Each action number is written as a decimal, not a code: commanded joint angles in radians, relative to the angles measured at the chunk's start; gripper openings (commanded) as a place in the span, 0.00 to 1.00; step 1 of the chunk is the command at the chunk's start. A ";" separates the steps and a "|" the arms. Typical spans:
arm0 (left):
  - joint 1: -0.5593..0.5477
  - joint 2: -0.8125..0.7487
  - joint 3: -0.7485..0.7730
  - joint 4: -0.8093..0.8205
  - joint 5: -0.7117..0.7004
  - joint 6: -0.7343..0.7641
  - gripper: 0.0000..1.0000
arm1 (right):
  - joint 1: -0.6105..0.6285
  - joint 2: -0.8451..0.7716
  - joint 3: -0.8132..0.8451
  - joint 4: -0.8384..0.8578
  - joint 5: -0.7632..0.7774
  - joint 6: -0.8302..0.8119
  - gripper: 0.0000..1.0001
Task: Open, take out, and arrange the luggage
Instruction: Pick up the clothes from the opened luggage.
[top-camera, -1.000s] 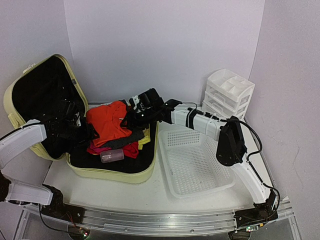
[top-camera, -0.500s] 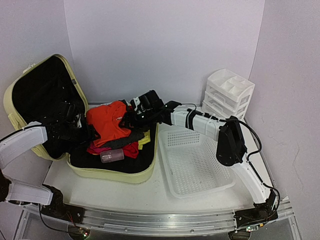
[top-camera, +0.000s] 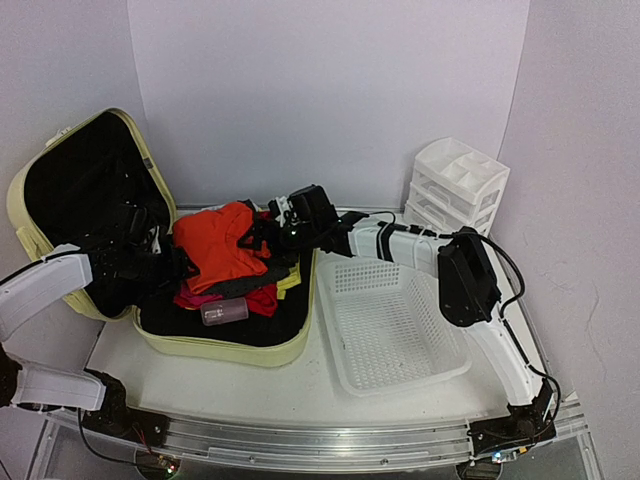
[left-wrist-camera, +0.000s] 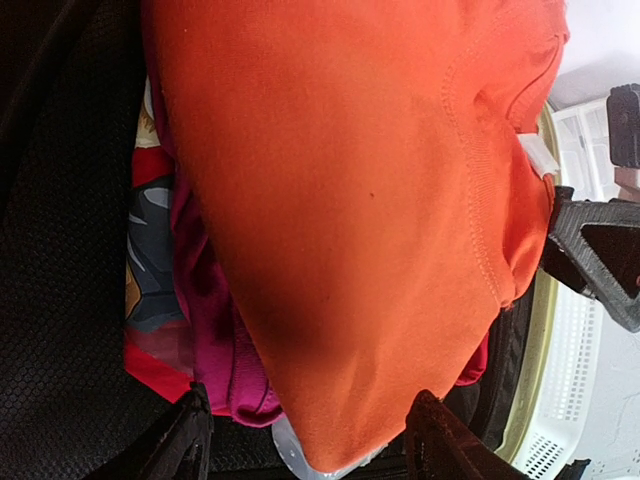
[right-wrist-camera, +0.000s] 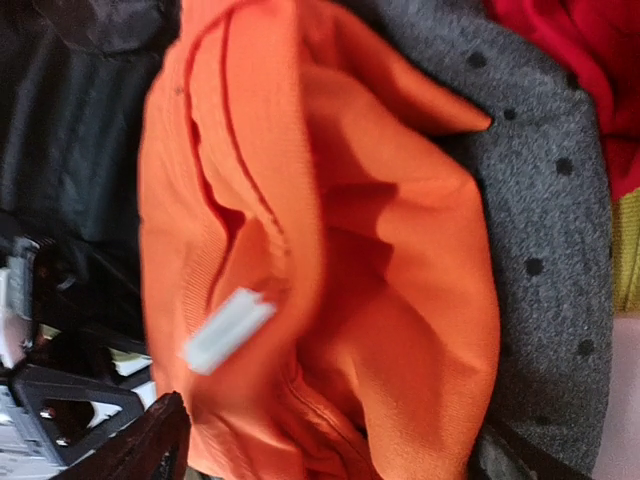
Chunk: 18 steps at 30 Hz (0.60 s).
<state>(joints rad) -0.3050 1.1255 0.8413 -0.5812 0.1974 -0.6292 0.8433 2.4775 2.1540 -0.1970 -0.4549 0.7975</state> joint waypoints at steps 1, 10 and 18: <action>0.007 -0.033 0.008 0.040 0.013 -0.003 0.66 | -0.024 -0.071 -0.036 0.164 -0.066 0.066 0.92; 0.009 -0.038 0.004 0.039 0.013 0.000 0.65 | -0.025 -0.003 0.034 0.170 -0.102 0.103 0.74; 0.009 -0.026 0.002 0.040 0.011 0.008 0.65 | -0.024 0.066 0.115 0.093 -0.093 0.083 0.68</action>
<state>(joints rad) -0.3016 1.1103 0.8413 -0.5743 0.2070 -0.6289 0.8185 2.5164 2.2108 -0.1001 -0.5415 0.8913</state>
